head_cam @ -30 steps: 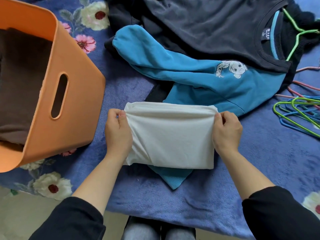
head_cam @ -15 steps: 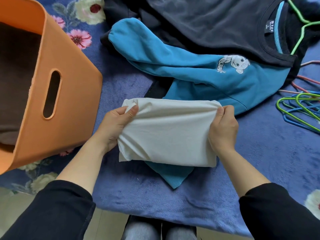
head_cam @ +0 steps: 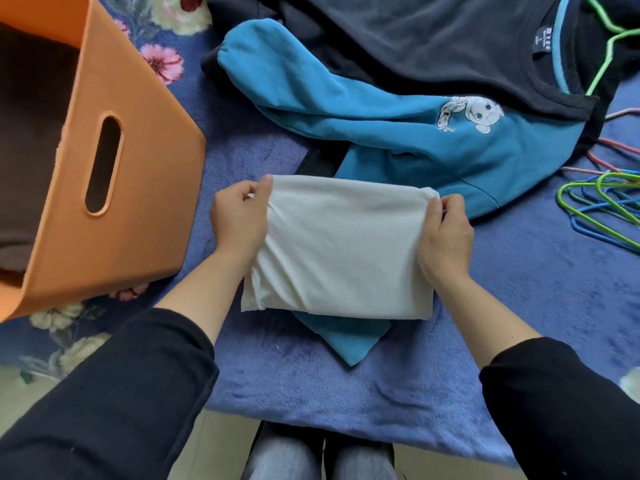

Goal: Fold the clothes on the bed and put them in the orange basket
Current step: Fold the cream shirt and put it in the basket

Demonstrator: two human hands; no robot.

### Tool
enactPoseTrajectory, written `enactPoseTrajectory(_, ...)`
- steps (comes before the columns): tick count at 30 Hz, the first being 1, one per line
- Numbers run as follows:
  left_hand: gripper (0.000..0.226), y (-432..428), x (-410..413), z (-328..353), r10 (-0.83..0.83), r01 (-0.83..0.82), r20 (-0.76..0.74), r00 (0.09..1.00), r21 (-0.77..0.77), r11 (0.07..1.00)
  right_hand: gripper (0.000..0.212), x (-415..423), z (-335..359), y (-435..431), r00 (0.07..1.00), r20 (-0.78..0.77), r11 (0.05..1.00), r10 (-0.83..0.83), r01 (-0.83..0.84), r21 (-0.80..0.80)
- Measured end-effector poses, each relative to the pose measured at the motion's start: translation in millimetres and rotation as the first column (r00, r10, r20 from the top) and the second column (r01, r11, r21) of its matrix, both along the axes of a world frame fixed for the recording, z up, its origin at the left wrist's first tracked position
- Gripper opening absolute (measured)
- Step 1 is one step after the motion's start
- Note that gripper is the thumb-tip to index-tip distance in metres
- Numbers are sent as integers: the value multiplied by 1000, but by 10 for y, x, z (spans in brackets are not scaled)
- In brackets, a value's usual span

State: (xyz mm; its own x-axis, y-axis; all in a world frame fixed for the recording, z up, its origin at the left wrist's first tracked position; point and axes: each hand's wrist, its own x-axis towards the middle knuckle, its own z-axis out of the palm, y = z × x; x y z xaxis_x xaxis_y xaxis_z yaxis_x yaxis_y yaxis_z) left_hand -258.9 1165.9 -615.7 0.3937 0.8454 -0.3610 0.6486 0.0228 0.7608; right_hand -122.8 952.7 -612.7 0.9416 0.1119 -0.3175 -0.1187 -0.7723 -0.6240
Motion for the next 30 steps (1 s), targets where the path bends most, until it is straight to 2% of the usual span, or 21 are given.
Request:
enactPoseTrajectory(2, 35, 29, -52, -30, 70, -70, -31, 997, 20, 997, 28, 22, -7, -30, 997, -56, 999, -49, 49, -4)
enactPoseTrajectory(5, 33, -117, -282, 36, 78, -77, -44, 996, 15, 997, 33, -62, -12, -170, 981, -171, 993, -93, 105, 63)
enactPoseTrajectory(8, 27, -464, -686, 112, 130, -130, 24, 991, 23, 991, 36, -350, 14, -340, 981, -174, 995, -88, 96, 36)
enactPoseTrajectory(11, 30, -873, -1030, 83, 123, -122, -10, 992, 57, 991, 38, -688, 15, -488, 981, -178, 997, -79, 79, -5)
enactPoseTrajectory(14, 21, -1097, -1120, 46, 38, -33, -41, 998, 128, 991, 38, -870, -4, -542, 987, -142, 997, -78, 80, 6)
enactPoseTrajectory(18, 15, -1082, -1050, 99, 94, -90, -6, 996, 209, 974, 38, -905, -67, -546, 994, -94, 998, -57, 58, 11)
enactPoseTrajectory(22, 19, -1065, -1066, 185, 244, -257, 119, 962, 108, 960, 35, -855, -111, -582, 998, -45, 998, -53, 52, -21)
enactPoseTrajectory(24, 22, -1060, -1140, 127, 249, -256, 75, 966, 105, 961, 36, -852, -121, -586, 996, -56, 997, -64, 62, -42)
enactPoseTrajectory(28, 18, -950, -1214, -119, 213, -215, -146, 966, 1, 977, 36, -903, -71, -573, 996, -79, 996, -29, 21, -88)
enactPoseTrajectory(30, 10, -877, -1127, -62, 248, -255, -137, 959, -34, 966, 35, -912, -37, -621, 992, -113, 997, -59, 53, -52)
